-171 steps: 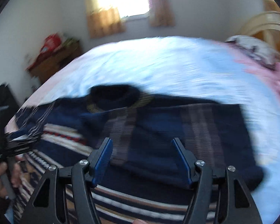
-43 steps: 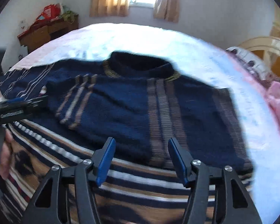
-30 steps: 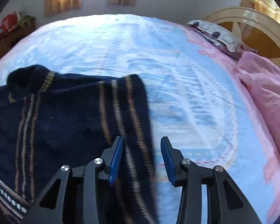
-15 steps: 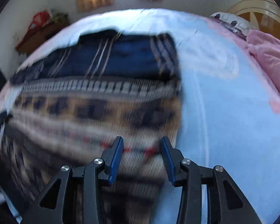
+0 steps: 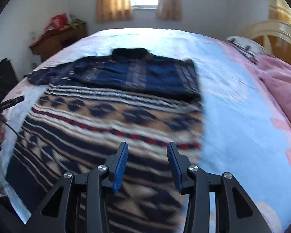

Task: Fold small clothes
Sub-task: 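Grasp the other sleeve cuff with the left tool and lift it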

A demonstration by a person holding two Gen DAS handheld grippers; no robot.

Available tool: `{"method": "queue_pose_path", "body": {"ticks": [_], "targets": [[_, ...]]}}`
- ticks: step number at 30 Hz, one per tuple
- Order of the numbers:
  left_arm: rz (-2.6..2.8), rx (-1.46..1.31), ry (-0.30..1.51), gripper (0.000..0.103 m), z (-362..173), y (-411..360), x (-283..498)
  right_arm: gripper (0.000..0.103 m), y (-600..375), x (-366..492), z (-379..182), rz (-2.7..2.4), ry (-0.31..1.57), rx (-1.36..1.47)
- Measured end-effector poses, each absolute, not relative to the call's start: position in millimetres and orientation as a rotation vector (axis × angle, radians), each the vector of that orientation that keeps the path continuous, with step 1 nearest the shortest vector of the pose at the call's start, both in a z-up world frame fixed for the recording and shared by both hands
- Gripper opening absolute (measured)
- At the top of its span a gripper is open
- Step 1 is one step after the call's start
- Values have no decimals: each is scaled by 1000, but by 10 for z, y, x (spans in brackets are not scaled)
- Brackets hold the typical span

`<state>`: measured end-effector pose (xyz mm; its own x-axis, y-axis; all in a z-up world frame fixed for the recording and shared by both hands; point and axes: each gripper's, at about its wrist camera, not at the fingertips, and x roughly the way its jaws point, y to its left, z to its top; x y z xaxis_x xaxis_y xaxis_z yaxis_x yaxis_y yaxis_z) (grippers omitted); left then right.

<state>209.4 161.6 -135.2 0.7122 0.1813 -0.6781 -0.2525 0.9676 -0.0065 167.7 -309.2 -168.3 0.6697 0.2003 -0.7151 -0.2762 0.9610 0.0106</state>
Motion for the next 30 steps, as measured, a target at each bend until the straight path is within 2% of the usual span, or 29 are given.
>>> {"method": "queue_pose_path", "body": {"ticks": [5, 8, 12, 21, 24, 26, 28, 30], "targets": [[410, -139, 727, 103, -1359, 2160, 2350, 45, -2407, 1963, -1768, 385, 755, -173], [478, -165, 734, 103, -1401, 2456, 2499, 53, -2137, 2127, -1878, 413, 763, -199], [558, -184, 728, 103, -1415, 2839, 2736, 53, -1832, 2324, -1995, 444, 796, -203], [642, -312, 687, 101, -1414, 3598, 3314, 53, -1489, 2299, -2158, 426, 747, -342], [631, -342, 713, 90, -1507, 3700, 3510, 53, -1469, 2276, -2210, 419, 730, -367], [616, -369, 732, 70, -1576, 3786, 3645, 54, -1460, 2266, -2219, 419, 721, -373], [617, -410, 746, 64, -1617, 3856, 3701, 57, -1466, 2264, -2240, 414, 716, -373], [631, -449, 744, 64, -1648, 3906, 3734, 63, -1496, 2279, -2259, 402, 713, -360]]}}
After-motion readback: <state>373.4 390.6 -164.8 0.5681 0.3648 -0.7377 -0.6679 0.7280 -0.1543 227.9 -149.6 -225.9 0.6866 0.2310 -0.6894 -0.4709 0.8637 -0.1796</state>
